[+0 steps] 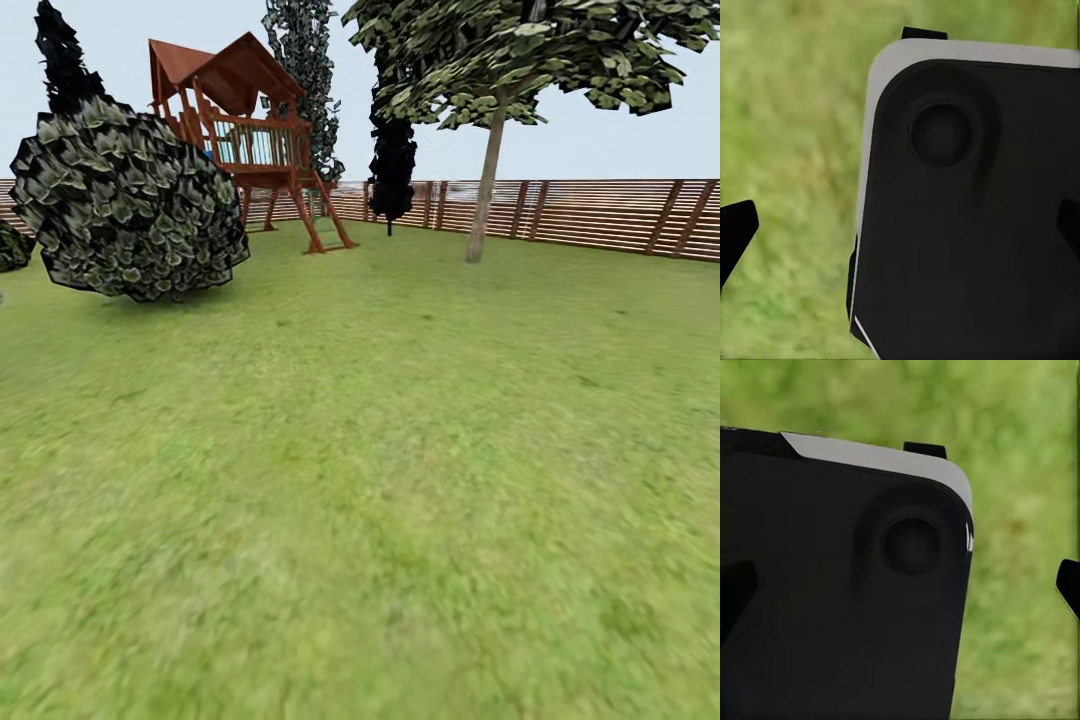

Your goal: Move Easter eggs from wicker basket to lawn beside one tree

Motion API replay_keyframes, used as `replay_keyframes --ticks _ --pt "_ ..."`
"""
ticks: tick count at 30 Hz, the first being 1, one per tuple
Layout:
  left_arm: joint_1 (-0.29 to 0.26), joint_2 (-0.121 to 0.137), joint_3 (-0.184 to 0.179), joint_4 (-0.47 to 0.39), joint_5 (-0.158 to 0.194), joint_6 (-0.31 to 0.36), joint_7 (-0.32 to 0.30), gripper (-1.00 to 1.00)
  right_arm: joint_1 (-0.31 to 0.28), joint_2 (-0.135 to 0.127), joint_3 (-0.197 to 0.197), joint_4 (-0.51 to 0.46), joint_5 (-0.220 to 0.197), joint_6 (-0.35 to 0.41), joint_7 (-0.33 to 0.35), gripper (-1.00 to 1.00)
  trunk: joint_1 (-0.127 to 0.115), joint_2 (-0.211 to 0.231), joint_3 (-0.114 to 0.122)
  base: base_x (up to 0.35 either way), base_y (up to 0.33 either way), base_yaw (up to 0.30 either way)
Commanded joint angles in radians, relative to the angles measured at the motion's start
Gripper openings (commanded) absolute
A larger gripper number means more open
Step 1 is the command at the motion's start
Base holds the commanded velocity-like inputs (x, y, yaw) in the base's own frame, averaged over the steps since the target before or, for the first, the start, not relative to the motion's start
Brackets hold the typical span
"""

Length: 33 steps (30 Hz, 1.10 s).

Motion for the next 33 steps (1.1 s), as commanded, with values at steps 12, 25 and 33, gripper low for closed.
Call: replay_keyframes --ticks 12,25,33 --pt "-0.001 0.0 0.005 0.001 0.001 -0.003 0.0 1.0 -0.001 -0.002 0.0 0.001 0.009 -0.003 -0.001 1.0 0.001 0.0 -0.001 0.324 0.0 0.0" --pt "-0.001 0.0 0.005 0.001 0.001 -0.003 0.0 1.0 -0.001 0.0 0.0 0.001 0.009 -0.003 0.0 1.0 0.001 0.0 -0.001 0.324 0.0 0.024" --pt "-0.001 0.0 0.005 0.001 0.001 -0.003 0.0 1.0 -0.001 0.006 0.0 0.001 0.009 -0.004 -0.001 1.0 0.001 0.0 -0.001 0.324 0.0 0.273"
